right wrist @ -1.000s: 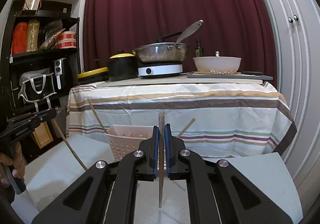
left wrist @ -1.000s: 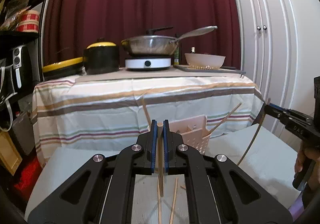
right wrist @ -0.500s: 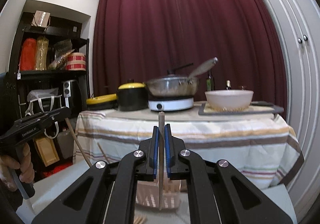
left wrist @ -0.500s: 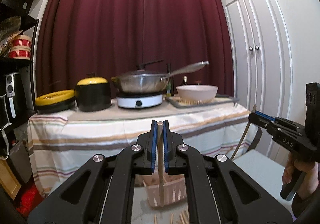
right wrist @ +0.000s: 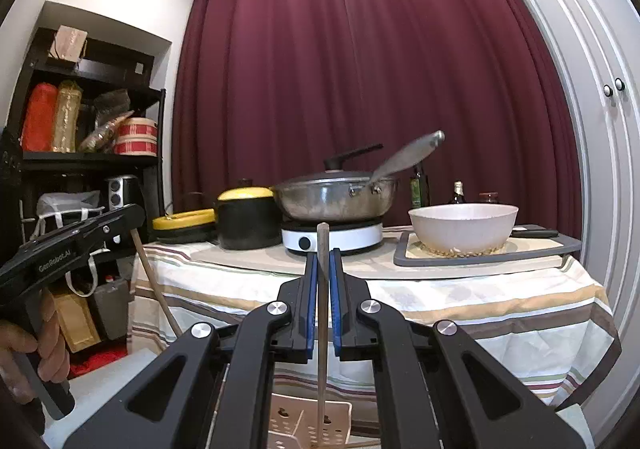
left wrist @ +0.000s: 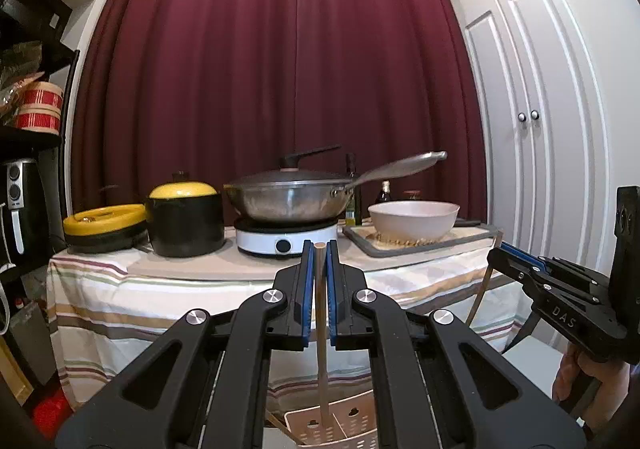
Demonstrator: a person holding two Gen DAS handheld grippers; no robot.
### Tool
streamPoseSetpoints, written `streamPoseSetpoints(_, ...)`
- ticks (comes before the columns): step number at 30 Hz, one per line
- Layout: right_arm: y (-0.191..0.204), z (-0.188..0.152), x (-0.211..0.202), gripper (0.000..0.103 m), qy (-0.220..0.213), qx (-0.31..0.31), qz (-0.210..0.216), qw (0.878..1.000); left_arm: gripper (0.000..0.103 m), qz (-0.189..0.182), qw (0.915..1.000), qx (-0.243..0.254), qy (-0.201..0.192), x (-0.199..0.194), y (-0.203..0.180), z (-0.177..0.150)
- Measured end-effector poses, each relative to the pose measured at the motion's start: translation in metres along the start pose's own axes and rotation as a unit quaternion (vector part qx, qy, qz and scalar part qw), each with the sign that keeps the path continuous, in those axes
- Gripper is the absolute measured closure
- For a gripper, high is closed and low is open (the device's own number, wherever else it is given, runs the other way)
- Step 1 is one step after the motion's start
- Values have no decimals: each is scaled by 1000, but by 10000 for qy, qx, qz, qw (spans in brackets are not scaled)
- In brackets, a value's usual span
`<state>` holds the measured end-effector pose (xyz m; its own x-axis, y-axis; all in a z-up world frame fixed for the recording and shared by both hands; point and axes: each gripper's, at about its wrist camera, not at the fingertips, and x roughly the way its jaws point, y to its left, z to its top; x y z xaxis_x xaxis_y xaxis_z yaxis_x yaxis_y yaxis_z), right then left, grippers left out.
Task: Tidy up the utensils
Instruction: 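Lift both held chopsticks and carry them over the holder, then open both tools to drop the chopsticks into the holder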
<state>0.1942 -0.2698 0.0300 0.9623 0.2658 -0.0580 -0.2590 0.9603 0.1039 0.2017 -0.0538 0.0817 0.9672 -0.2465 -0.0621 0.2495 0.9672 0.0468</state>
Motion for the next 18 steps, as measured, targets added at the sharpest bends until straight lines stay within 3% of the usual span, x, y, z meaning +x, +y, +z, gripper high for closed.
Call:
streamPoseSetpoints(12, -7, -55, 38, 96, 703, 143, -18, 9974, 97, 133, 9977, 100, 650, 43, 0, -63)
streamPoseSetpoints(15, -6, -63, 41, 95, 810, 157, -31, 9966, 89, 117, 9973, 96, 722, 43, 0, -69)
streamPoseSetpoints(17, -5, -65, 37, 82, 814, 172, -81, 9965, 75, 104, 9971, 74, 756, 40, 0, -71)
streamPoseSetpoints(18, -5, -66, 36, 69, 811, 178, -88, 9965, 73, 91, 9970, 63, 761, 38, 0, -72)
